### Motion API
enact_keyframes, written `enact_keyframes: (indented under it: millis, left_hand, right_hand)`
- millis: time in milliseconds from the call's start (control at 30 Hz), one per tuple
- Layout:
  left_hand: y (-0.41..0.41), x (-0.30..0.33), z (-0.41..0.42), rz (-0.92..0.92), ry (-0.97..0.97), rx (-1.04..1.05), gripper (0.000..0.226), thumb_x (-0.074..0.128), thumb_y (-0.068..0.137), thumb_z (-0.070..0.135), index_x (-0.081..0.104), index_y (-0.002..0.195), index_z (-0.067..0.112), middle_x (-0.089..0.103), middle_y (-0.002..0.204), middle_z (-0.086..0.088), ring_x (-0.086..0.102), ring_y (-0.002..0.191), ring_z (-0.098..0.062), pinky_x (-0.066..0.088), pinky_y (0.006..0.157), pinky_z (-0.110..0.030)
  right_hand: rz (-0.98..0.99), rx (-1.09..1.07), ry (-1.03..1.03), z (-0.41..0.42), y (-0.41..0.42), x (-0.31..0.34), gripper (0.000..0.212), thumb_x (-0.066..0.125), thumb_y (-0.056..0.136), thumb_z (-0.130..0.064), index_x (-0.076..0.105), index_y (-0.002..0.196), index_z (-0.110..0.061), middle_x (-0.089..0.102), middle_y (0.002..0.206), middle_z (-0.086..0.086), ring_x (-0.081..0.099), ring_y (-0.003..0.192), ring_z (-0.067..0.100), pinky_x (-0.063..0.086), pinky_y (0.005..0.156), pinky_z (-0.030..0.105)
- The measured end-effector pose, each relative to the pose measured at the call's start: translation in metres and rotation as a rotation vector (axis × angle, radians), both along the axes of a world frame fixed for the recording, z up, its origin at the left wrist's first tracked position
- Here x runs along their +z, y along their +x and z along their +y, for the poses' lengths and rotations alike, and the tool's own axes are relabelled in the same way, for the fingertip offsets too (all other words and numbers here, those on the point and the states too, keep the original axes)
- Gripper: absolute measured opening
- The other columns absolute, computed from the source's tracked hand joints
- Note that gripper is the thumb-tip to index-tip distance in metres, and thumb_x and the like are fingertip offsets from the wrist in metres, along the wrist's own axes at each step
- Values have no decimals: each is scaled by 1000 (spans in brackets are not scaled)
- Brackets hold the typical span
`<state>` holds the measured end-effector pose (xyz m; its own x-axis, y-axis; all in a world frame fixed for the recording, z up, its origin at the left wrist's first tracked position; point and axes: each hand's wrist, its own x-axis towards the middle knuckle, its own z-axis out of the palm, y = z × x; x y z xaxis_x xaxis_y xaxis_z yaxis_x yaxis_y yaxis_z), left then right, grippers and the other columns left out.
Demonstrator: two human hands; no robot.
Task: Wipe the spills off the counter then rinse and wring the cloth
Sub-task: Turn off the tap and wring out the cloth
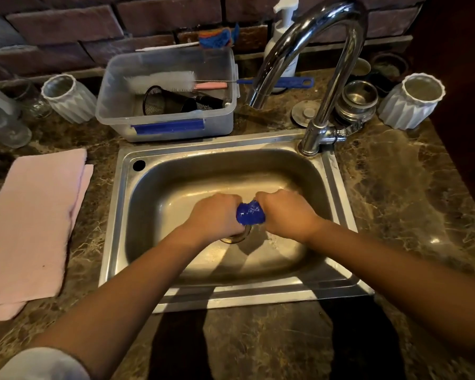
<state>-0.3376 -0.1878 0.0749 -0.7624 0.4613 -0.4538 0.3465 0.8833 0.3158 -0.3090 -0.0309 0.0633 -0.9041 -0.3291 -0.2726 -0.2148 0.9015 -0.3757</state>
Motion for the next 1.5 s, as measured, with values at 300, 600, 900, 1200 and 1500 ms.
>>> enact_keyframes:
  millis: [300,600,900,1200,1500]
  left_hand:
    - [-24,-7,-22,781,467,-748,40,82,62,19,53,87,10,65,65,-9,60,53,-25,50,45,-32]
    - [-20,-6,-24,870,498,-861,47,74,74,16,45,110,11,58,61,-10,50,47,-23,42,36,-29]
    - [7,-33,-44,424,253,62,26,55,85,42,57,99,20,63,75,5,61,65,-17,37,53,-25]
    - [45,-12,-20,-1747,1235,670,29,58,84,38,55,83,9,52,53,2,39,37,-6,30,39,-16]
    - [56,-10,-16,-1983,1152,381,20,56,85,27,53,83,7,53,58,2,38,41,-6,30,41,-16]
  right_hand:
    - [-1306,-424,-1235,-2,23,9,9,52,86,-3,49,83,-11,45,43,-6,37,31,3,27,31,12]
    - [-1571,-247,-1643,-15,36,-12,21,73,73,-18,52,71,-17,51,45,-8,43,31,2,27,32,11]
    - [-693,-791,-1171,1,19,5,64,65,83,-8,33,135,-27,59,85,8,52,49,9,46,44,20]
    - [576,176,-93,-2,18,-16,82,73,73,-37,27,140,-26,17,151,13,10,142,33,10,113,56]
    - [664,406,-254,5,2,18,7,51,87,-17,48,89,-11,56,74,10,49,69,19,53,66,40]
